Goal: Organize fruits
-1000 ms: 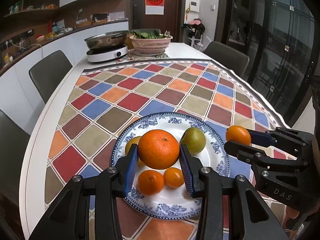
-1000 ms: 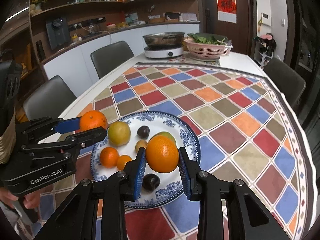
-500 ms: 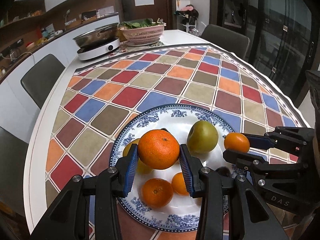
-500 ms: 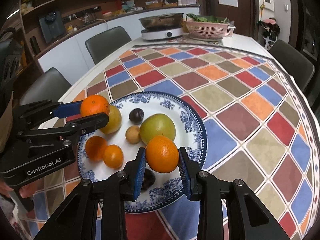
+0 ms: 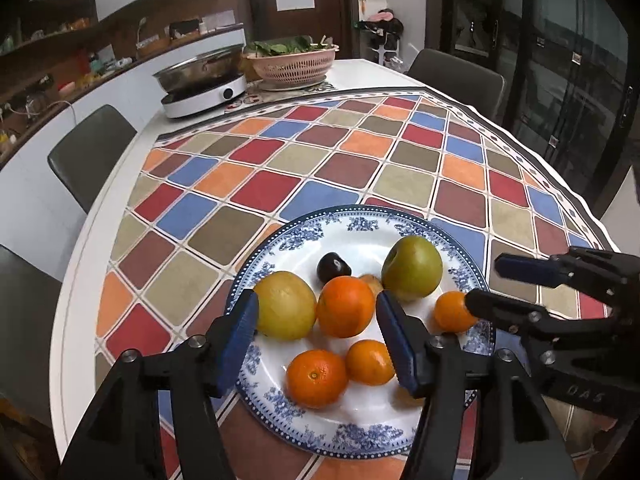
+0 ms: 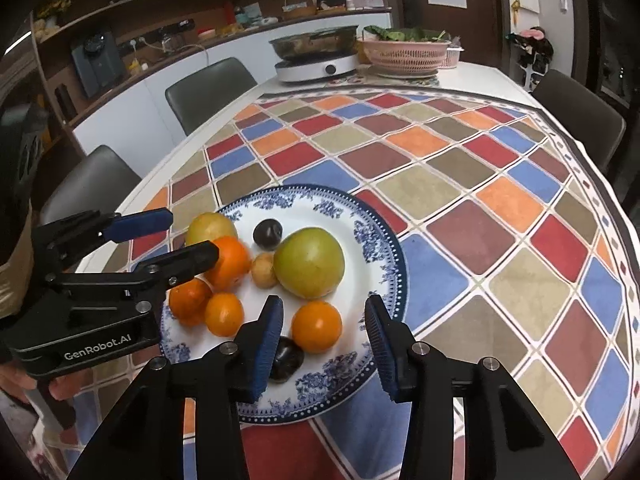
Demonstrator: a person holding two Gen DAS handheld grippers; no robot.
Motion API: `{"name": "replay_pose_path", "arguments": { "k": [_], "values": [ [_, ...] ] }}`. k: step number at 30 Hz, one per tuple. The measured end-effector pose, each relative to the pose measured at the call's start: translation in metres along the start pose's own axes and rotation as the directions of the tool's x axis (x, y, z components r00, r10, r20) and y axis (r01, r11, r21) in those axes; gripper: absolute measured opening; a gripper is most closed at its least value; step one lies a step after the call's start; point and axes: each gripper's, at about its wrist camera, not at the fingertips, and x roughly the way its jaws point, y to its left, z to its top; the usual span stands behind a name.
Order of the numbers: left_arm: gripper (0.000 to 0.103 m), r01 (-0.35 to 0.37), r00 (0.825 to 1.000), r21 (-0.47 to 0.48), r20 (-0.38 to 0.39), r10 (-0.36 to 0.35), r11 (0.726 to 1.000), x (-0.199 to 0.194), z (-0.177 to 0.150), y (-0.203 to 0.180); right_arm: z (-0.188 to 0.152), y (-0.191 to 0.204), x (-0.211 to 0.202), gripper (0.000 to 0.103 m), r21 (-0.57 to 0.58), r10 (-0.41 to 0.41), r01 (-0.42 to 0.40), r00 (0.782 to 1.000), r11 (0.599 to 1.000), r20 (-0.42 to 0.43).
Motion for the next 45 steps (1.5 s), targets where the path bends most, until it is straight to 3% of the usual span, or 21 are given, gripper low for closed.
{"name": "replay_pose_path", "arguments": {
  "k": [6,13,15,18,23,26,32,45],
  "values": [
    [0.06,-0.014,0.999,-0.035,0.047,0.016,0.999,-0.033,-0.004,-0.006,-0.001,0.003,-0.032,0.044,-0.004,-0.018,0.018,0.998,1.0,0.059],
    [0.071,-0.035,0.99,-0.075,0.132,0.045,0.997,-0.082,-0.015,-0.018,-0.01,0.012,-0.082,0.044,-0.022,-0.03,0.033,0.99,0.999,0.136],
    [0.076,-0.034,0.987,-0.088,0.156,0.048,0.996,-0.097,-0.022,-0.021,-0.015,0.015,-0.095,0.044,-0.022,-0.035,0.039,0.987,0.999,0.156],
    [0.084,-0.07,0.981,-0.111,0.173,0.089,0.991,-0.117,-0.034,-0.026,-0.025,0.019,-0.114,0.057,-0.01,-0.036,0.038,0.983,0.999,0.181],
    [0.096,-0.112,0.97,-0.158,0.197,0.142,0.981,-0.147,-0.056,-0.031,-0.042,0.023,-0.138,0.058,0.003,-0.041,0.042,0.977,0.999,0.208],
    [0.098,-0.106,0.966,-0.184,0.214,0.145,0.977,-0.164,-0.07,-0.032,-0.052,0.026,-0.151,0.065,0.013,-0.039,0.038,0.975,0.999,0.218],
    [0.103,-0.136,0.951,-0.201,0.247,0.184,0.97,-0.193,-0.093,-0.039,-0.073,0.038,-0.172,0.07,-0.011,-0.059,0.063,0.97,0.998,0.235],
    [0.103,-0.124,0.944,-0.199,0.277,0.177,0.972,-0.224,-0.114,-0.058,-0.106,0.044,-0.214,0.07,-0.012,-0.102,0.109,0.957,0.994,0.272]
  ]
}}
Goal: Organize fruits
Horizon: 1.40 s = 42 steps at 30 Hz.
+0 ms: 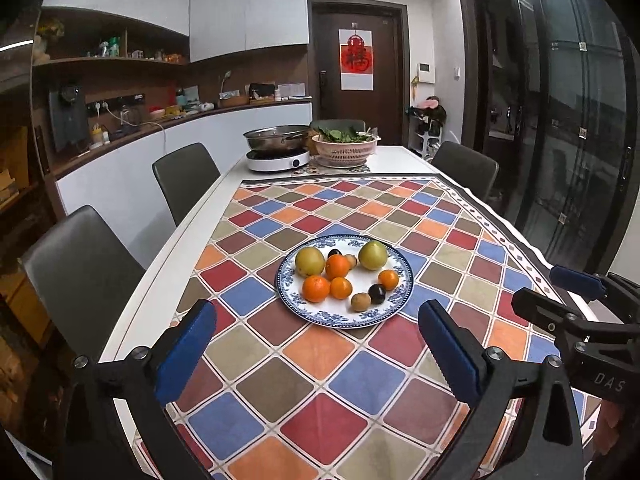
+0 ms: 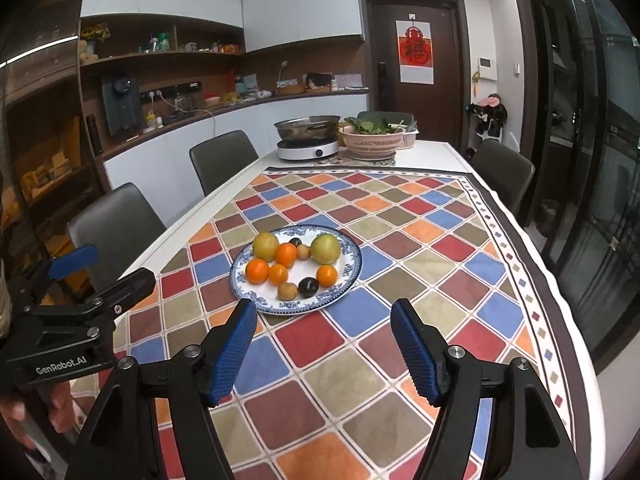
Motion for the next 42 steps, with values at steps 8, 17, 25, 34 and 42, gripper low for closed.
{"name": "replay_pose_path", "arguments": {
  "k": [8,17,25,34,42],
  "values": [
    [0.103,0.002,1.0,0.007,0.01,-0.002,1.0,-0.016,-0.008,-0.004,-0.007,0.001,-0.02,0.07,-0.008,-0.01,0.01,1.0,1.0,0.028],
    [0.103,0.006,1.0,0.007,0.02,-0.006,1.0,-0.031,-0.012,-0.006,-0.014,0.005,-0.036,0.07,-0.012,-0.002,0.003,0.999,1.0,0.047],
    [0.103,0.01,1.0,0.001,0.022,-0.01,1.0,-0.046,-0.018,-0.005,-0.019,0.011,-0.047,0.07,-0.021,0.002,-0.001,0.998,1.0,0.055],
    [0.103,0.03,1.0,-0.019,0.007,-0.03,0.999,-0.055,-0.024,-0.002,-0.024,0.017,-0.055,0.07,-0.032,0.008,-0.006,0.998,0.999,0.064],
    [0.103,0.03,0.999,-0.026,0.013,-0.03,0.999,-0.061,-0.025,-0.002,-0.027,0.019,-0.061,0.07,-0.033,0.007,-0.005,0.998,0.999,0.069]
  ]
}}
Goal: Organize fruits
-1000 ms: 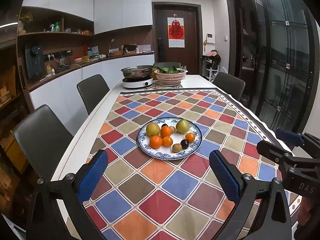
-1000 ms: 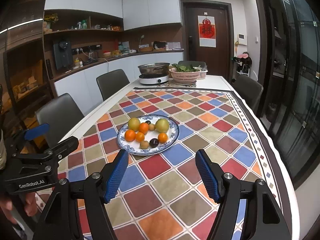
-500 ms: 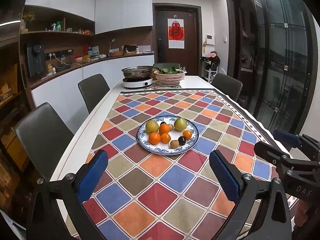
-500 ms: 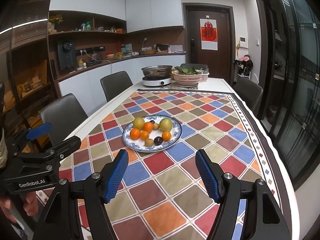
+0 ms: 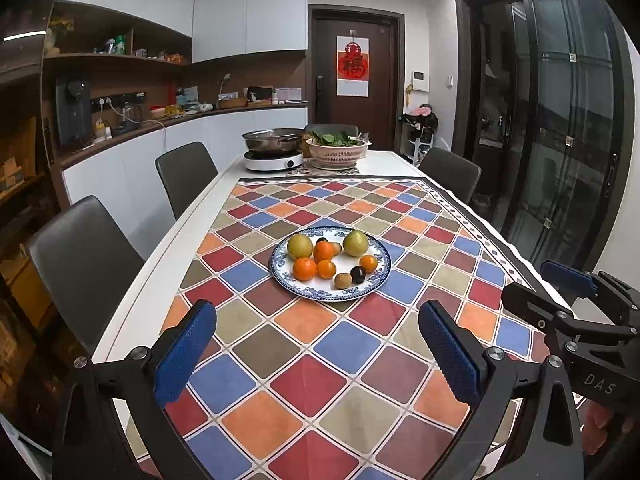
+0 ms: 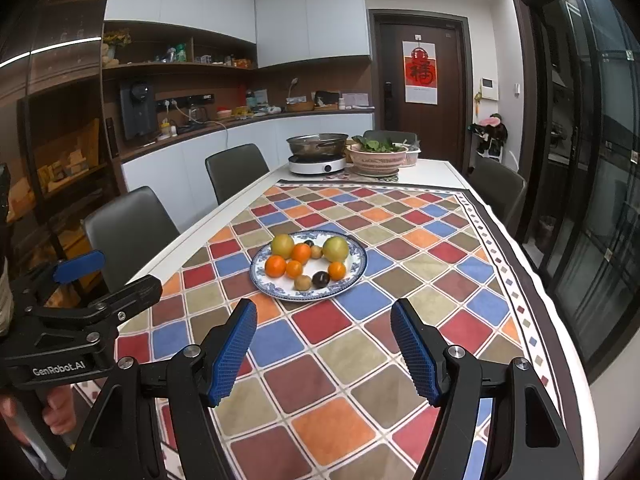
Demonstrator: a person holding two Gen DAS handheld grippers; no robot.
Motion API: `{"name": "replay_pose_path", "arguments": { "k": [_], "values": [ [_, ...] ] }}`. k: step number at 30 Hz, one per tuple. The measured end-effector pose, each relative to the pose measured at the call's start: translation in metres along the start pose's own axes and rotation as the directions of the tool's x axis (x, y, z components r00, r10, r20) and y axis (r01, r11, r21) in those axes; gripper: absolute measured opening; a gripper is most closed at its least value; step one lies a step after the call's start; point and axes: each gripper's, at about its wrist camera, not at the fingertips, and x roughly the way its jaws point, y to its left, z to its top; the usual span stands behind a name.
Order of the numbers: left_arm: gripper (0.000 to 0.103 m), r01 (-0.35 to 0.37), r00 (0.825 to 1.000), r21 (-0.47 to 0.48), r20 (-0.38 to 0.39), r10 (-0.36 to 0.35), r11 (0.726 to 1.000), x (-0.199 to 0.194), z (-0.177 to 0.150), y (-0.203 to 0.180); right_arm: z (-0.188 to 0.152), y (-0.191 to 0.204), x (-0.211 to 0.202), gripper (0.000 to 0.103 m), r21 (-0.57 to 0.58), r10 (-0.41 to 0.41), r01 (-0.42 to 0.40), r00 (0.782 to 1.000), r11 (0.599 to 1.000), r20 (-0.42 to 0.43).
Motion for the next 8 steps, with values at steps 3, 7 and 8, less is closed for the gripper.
{"name": "replay_pose_path", "arguments": {
  "k": [3,7,8],
  "values": [
    [0.103,0.0,1.0,0.0,-0.004,0.0,1.0,0.0001,-0.0001,-0.0006,0.0002,-0.0003,0.0006,0.07,0.0,-0.002,0.002,1.0,1.0,-0.002],
    [0.103,0.0,1.0,0.003,-0.006,0.0,1.0,-0.0019,-0.0002,-0.0022,-0.0012,-0.0001,-0.0009,0.07,0.002,-0.002,0.002,1.0,1.0,-0.002],
    [0.103,-0.001,1.0,0.003,-0.006,0.001,1.0,-0.0024,-0.0003,-0.0023,-0.0016,0.0001,-0.0015,0.07,0.003,0.0,0.0,1.0,1.0,-0.002]
  ]
}}
